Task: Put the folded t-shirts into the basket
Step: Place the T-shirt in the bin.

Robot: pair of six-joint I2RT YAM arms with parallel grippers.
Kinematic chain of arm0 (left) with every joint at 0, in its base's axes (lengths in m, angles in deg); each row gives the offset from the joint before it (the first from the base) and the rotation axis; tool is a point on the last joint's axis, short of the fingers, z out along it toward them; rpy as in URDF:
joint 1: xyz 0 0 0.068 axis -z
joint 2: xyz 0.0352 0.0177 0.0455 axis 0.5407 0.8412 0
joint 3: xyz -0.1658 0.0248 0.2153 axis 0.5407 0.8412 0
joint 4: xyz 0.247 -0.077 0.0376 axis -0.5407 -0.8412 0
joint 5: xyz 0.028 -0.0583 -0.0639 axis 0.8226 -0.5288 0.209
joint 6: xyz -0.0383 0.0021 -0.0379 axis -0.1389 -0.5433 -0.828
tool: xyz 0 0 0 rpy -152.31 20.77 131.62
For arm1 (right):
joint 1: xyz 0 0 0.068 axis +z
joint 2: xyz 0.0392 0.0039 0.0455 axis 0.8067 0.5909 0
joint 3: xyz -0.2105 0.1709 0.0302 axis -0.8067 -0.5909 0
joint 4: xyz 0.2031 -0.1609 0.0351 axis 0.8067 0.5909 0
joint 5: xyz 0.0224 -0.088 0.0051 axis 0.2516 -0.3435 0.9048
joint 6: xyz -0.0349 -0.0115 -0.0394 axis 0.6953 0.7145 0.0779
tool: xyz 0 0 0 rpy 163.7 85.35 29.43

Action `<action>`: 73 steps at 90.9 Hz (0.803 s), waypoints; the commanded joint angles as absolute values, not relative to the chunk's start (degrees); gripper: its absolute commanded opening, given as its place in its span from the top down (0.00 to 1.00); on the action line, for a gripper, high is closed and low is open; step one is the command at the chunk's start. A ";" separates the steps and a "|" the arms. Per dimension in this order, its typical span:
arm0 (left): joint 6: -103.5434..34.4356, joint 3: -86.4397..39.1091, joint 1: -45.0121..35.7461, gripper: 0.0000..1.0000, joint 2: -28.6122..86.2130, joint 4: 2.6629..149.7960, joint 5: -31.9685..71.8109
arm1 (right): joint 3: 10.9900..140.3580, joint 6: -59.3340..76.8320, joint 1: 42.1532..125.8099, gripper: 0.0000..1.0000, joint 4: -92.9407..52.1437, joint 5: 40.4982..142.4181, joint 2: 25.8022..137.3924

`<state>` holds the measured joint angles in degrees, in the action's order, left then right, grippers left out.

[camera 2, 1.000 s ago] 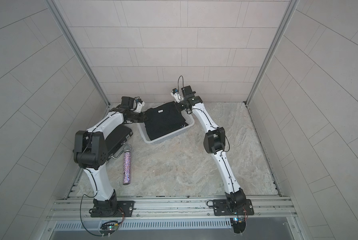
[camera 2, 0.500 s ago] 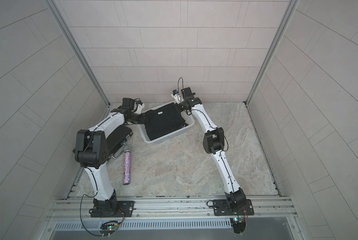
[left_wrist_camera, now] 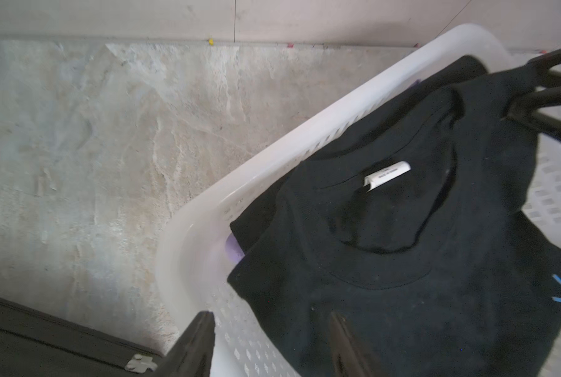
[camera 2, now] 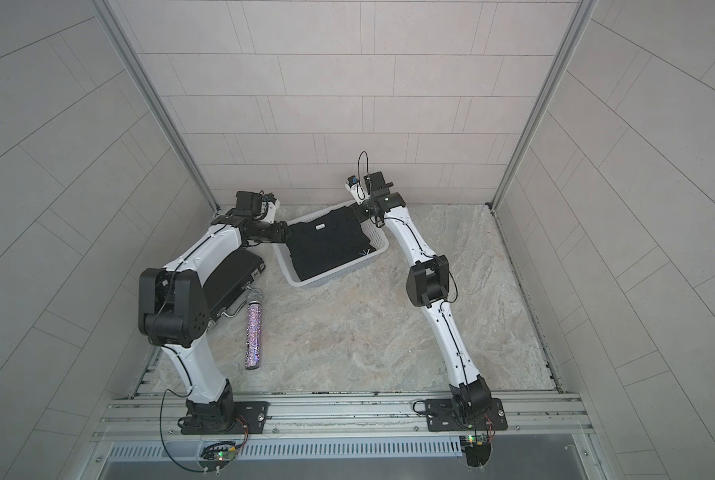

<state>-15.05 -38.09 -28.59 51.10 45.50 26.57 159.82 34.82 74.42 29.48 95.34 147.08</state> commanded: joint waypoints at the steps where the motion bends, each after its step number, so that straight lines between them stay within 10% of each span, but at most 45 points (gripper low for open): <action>1: -12.27 -36.42 -28.66 0.39 47.55 46.24 22.76 | 160.70 38.63 74.71 0.49 33.10 95.36 141.77; 73: -6.85 -49.28 -24.20 0.30 66.69 38.17 23.41 | 161.13 38.70 78.61 0.47 30.56 96.04 151.99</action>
<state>-7.88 -47.90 -24.44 64.94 40.83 21.74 159.43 38.87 78.79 30.90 97.17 149.24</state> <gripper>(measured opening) 0.696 0.521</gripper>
